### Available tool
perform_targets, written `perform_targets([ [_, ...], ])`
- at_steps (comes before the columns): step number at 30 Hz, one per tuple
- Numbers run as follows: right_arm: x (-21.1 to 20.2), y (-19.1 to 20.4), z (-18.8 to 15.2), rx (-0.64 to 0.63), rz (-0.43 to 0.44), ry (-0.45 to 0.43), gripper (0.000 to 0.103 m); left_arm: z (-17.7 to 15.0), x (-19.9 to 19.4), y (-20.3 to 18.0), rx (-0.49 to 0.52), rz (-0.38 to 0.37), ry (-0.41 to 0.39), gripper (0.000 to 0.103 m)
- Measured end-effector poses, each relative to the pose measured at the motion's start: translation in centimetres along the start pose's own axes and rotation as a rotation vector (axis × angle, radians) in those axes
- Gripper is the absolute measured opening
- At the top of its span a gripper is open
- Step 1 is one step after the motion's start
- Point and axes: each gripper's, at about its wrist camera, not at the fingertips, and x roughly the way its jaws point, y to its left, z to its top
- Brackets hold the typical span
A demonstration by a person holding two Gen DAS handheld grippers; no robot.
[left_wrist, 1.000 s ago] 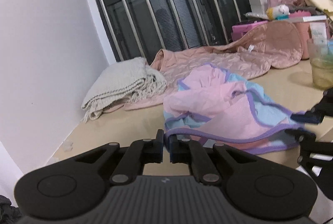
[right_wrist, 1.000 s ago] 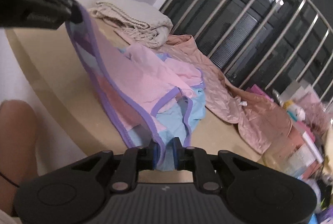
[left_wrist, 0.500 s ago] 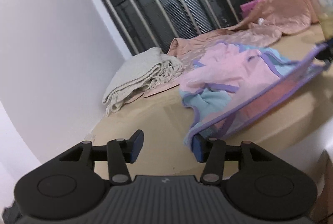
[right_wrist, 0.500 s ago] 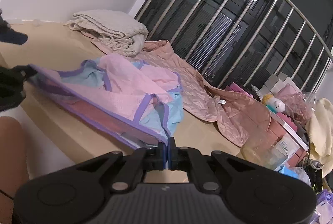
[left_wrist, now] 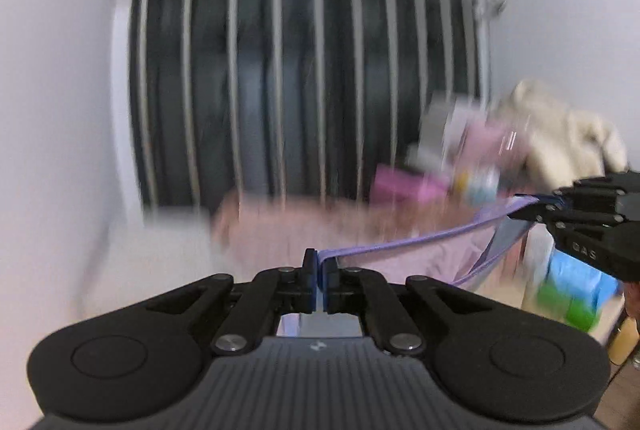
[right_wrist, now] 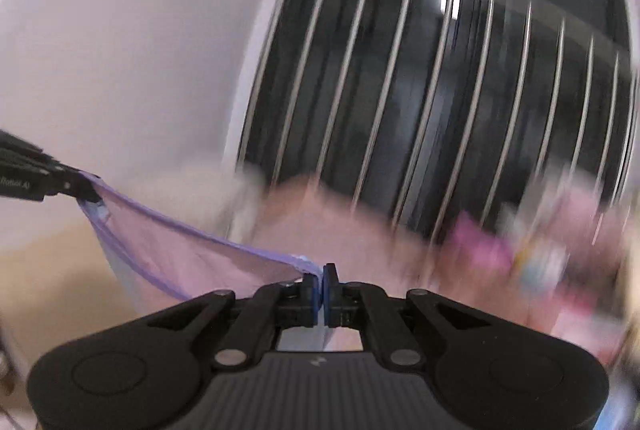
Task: Fold clothes
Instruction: 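Lift the garment up with both grippers, holding its trimmed edge, then lower the garment onto the bed and open both grippers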
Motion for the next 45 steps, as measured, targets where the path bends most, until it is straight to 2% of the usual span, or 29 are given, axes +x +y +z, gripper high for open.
perform_targets([
  [3,-3.1,-2.9,7.1,0.011,-0.007,-0.134,0.002,6.6,-2.9,0.1,0.029,-0.027,-0.107,0.002],
  [5,-5.4,-4.6,10.3,0.048,0.028,-0.203,0.002,8.8,-4.5,0.2,0.023,-0.046,-0.157,0.002],
  [7,-7.1,-5.5,12.4,0.044,0.024,-0.254,0.002,10.3,-5.5,0.1,0.026,-0.069,-0.185,0.002],
  [10,-8.1,-6.3,14.1,0.034,0.009,-0.281,0.002,11.7,-5.7,0.1,0.018,-0.09,-0.201,0.002],
  [12,-7.5,-6.7,14.7,0.041,0.007,-0.28,0.002,12.0,-4.4,0.3,0.008,-0.081,-0.191,0.002],
  [15,-3.6,-6.6,14.3,0.046,0.006,-0.232,0.002,11.3,-1.0,1.3,-0.028,-0.055,-0.135,0.002],
  [18,3.5,-5.8,13.3,0.051,-0.024,-0.116,0.002,10.2,4.8,2.9,-0.08,-0.044,-0.045,0.002],
  [21,12.4,-4.6,11.5,0.019,-0.081,-0.002,0.002,9.3,10.6,4.7,-0.133,-0.028,0.043,0.002],
  [22,15.0,-4.3,11.1,0.03,-0.092,0.033,0.002,9.5,11.6,5.0,-0.14,-0.007,0.055,0.002],
  [24,17.3,-4.2,11.6,0.07,-0.092,0.019,0.002,10.8,12.2,5.5,-0.151,0.026,0.035,0.002],
  [25,17.8,-4.3,12.3,0.089,-0.106,-0.003,0.002,12.0,11.2,5.5,-0.155,0.033,-0.001,0.002],
  [27,16.1,-4.7,14.3,0.144,-0.111,-0.105,0.002,14.4,7.9,5.1,-0.141,0.037,-0.092,0.002],
  [30,11.1,-5.6,17.1,0.185,-0.103,-0.276,0.002,17.0,1.4,3.4,-0.081,0.054,-0.236,0.002],
  [32,7.7,-6.2,17.6,0.19,-0.08,-0.369,0.002,17.1,-2.5,1.6,-0.044,0.051,-0.292,0.002],
  [35,4.2,-6.0,15.5,0.136,-0.063,-0.392,0.002,14.8,-5.7,-1.7,0.017,0.039,-0.294,0.002],
  [37,3.0,-5.5,12.3,0.092,-0.052,-0.342,0.002,11.1,-5.9,-4.1,0.054,0.013,-0.229,0.002],
  [40,3.8,-4.0,4.8,0.031,-0.024,-0.148,0.002,1.7,-2.4,-7.0,0.004,-0.097,-0.006,0.002],
  [42,5.8,-2.5,-2.0,0.009,0.006,0.022,0.002,-5.0,0.2,-8.8,-0.052,-0.179,0.156,0.002],
  [45,8.7,-0.5,-11.6,-0.006,0.082,0.303,0.005,-14.8,3.8,-11.1,-0.192,-0.306,0.42,0.018],
])
